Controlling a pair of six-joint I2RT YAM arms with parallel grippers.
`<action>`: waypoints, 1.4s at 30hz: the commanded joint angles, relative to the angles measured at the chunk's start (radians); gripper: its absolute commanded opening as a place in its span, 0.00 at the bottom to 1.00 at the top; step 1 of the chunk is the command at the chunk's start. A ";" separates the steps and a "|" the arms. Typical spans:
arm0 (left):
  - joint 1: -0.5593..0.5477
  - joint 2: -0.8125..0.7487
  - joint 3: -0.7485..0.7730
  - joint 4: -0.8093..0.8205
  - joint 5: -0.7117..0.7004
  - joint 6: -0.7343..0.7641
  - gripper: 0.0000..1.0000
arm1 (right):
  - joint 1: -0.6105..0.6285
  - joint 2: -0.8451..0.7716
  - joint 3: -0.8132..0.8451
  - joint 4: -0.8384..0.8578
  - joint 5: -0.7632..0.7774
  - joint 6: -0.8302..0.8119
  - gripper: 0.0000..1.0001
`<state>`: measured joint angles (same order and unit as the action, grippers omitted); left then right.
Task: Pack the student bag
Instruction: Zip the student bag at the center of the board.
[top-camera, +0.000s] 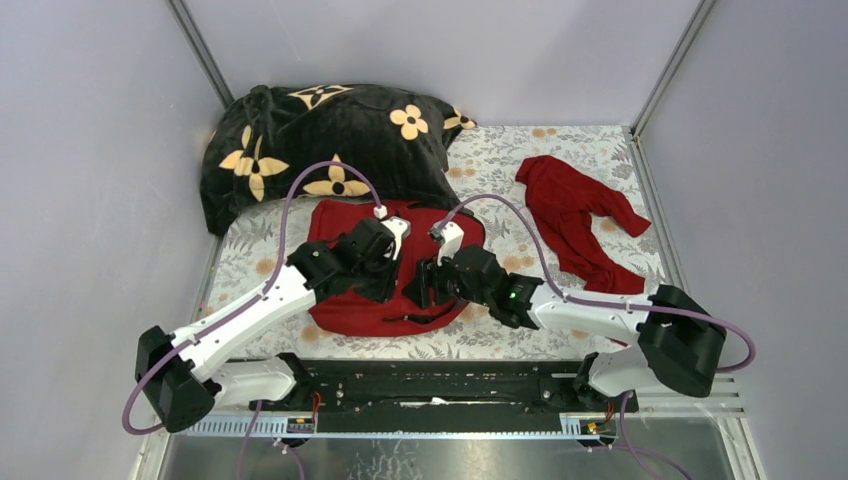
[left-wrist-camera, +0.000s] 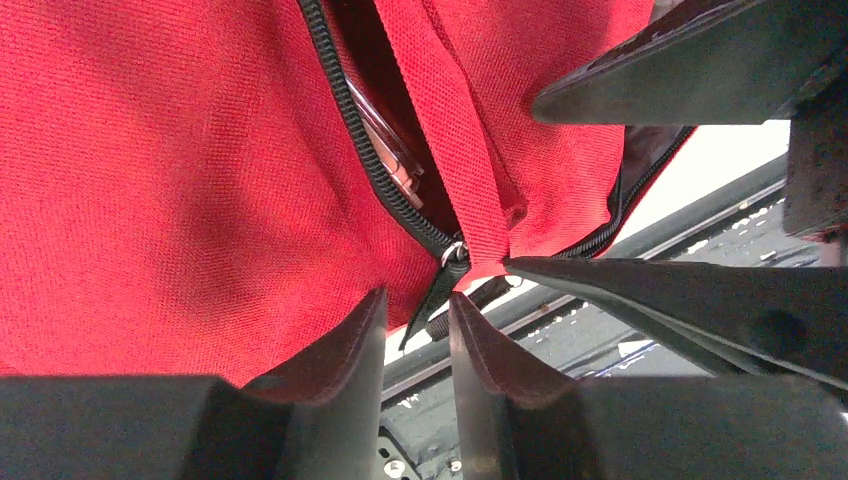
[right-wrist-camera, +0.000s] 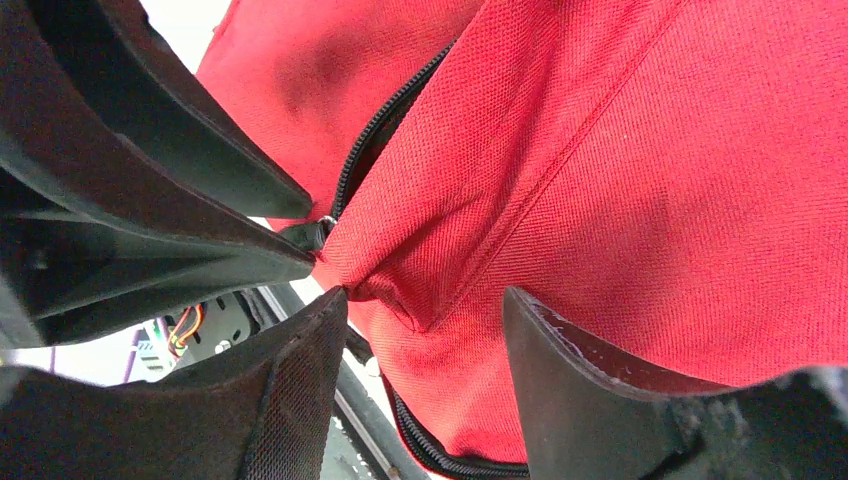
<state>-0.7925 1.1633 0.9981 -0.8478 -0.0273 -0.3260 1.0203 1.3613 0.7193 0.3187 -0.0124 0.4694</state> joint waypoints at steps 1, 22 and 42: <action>-0.008 -0.003 0.022 0.004 -0.032 0.030 0.33 | 0.019 0.037 0.057 0.066 0.007 -0.022 0.63; -0.003 -0.041 0.096 0.086 -0.069 -0.026 0.00 | 0.064 0.101 0.058 0.065 0.049 -0.038 0.04; 0.260 0.146 0.174 0.297 -0.011 -0.168 0.00 | 0.067 0.054 -0.025 0.058 0.046 0.004 0.00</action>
<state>-0.5835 1.2827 1.1110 -0.7109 -0.0113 -0.4747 1.0733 1.4532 0.7208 0.4213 0.0410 0.4633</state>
